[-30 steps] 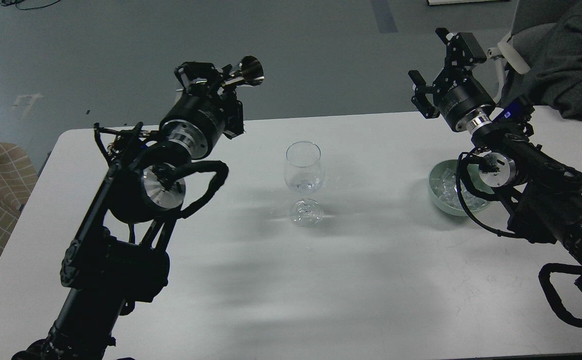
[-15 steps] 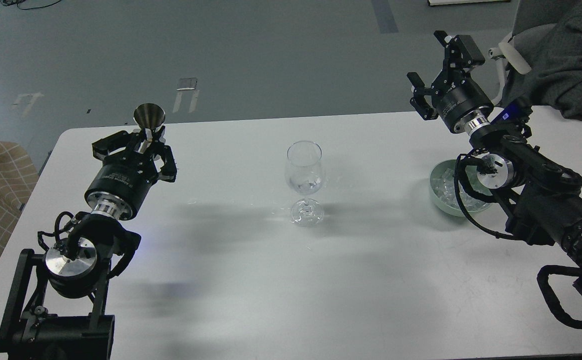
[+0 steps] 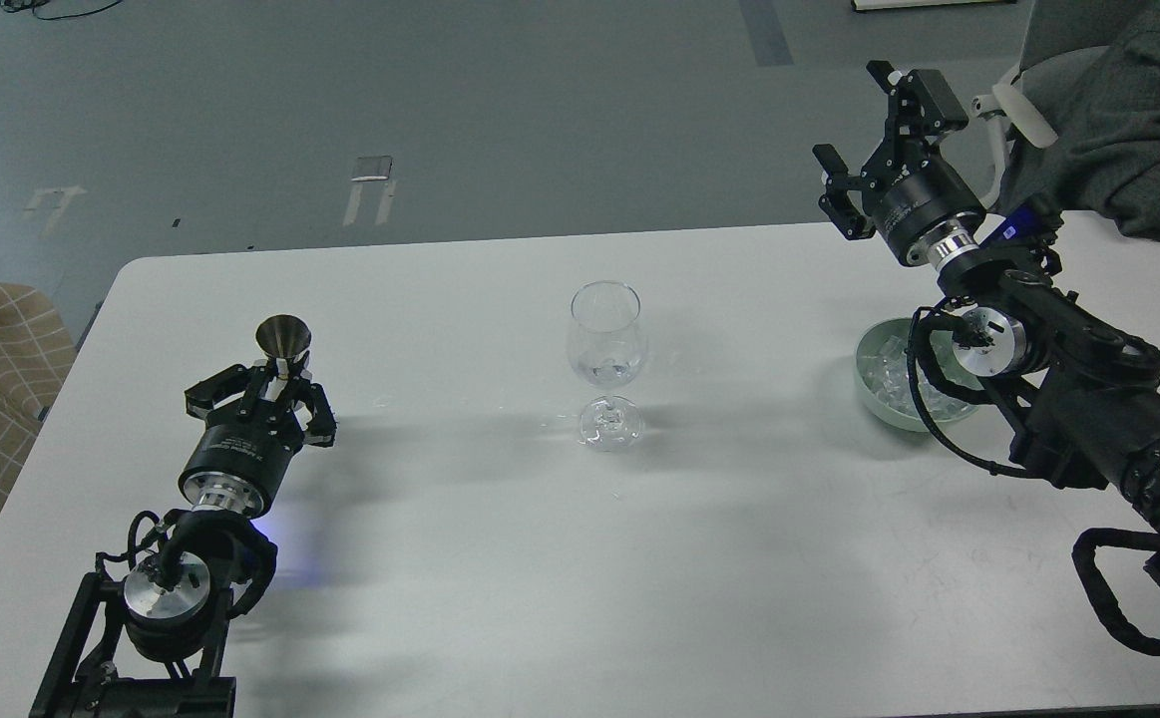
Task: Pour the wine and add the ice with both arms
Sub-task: 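Turn the jigger upright and move it back to its spot, then lower the jigger onto the table and open the left gripper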
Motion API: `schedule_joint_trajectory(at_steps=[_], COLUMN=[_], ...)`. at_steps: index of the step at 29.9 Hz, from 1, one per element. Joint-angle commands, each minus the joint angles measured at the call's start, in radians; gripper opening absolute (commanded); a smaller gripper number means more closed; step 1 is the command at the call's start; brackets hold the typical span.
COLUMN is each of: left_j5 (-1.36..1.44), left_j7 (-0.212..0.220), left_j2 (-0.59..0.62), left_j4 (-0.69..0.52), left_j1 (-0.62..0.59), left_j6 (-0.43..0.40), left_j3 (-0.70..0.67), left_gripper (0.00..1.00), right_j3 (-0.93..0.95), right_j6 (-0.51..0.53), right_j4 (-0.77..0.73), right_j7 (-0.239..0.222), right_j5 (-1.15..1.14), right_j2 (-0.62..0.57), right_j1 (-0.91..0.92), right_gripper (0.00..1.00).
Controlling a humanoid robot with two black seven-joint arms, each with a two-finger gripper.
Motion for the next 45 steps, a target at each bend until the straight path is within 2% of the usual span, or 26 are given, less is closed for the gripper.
schedule_joint_trajectory(at_steps=[1, 3, 5, 7, 10, 30, 33, 41, 43, 45], left_j5=[-0.004, -0.006, -0.004, -0.001, -0.001, 0.003, 0.005, 0.006, 0.006, 0.006], left_j7=[-0.001, -0.001, -0.001, -0.001, -0.001, -0.001, 0.001, 0.003, 0.004, 0.01], left_j2=[0.0, 0.0, 0.0, 0.0, 0.0, 0.0, 0.0, 0.0, 0.0, 0.0], left_j4=[0.003, 0.005, 0.006, 0.012, 0.018, 0.02, 0.02, 0.02, 0.018, 0.018], left_j1=[-0.002, -0.009, -0.01, -0.012, -0.012, -0.012, -0.012, -0.015, -0.015, -0.013], left_j6=[-0.001, 0.003, 0.009, 0.011, 0.013, 0.022, 0.029, 0.042, 0.042, 0.042], left_j3=[-0.001, -0.003, -0.001, 0.0, 0.002, 0.011, 0.012, 0.012, 0.012, 0.012], left_gripper=[0.13, 0.17, 0.25, 0.3, 0.34, 0.48, 0.57, 0.64, 0.69, 0.81], right_j3=[0.0, 0.0, 0.0, 0.0, 0.0, 0.0, 0.0, 0.0, 0.0, 0.0], right_j6=[-0.001, -0.001, -0.001, -0.001, -0.001, -0.001, -0.001, -0.001, -0.001, -0.001], right_j4=[0.0, 0.0, 0.0, 0.0, 0.0, 0.0, 0.0, 0.0, 0.0, 0.0], right_j7=[0.0, 0.0, 0.0, 0.0, 0.0, 0.0, 0.0, 0.0, 0.0, 0.0], right_j5=[0.0, 0.0, 0.0, -0.002, -0.002, -0.002, -0.002, -0.002, -0.002, -0.002], right_j2=[0.001, 0.003, 0.003, 0.003, 0.003, 0.0, 0.001, 0.001, 0.0, 0.001], right_j1=[-0.001, -0.001, -0.001, -0.001, -0.001, -0.001, -0.001, -0.001, -0.001, -0.001], right_gripper=[1.0, 1.0, 1.0, 1.0, 1.0, 1.0, 1.0, 1.0, 1.0, 1.0])
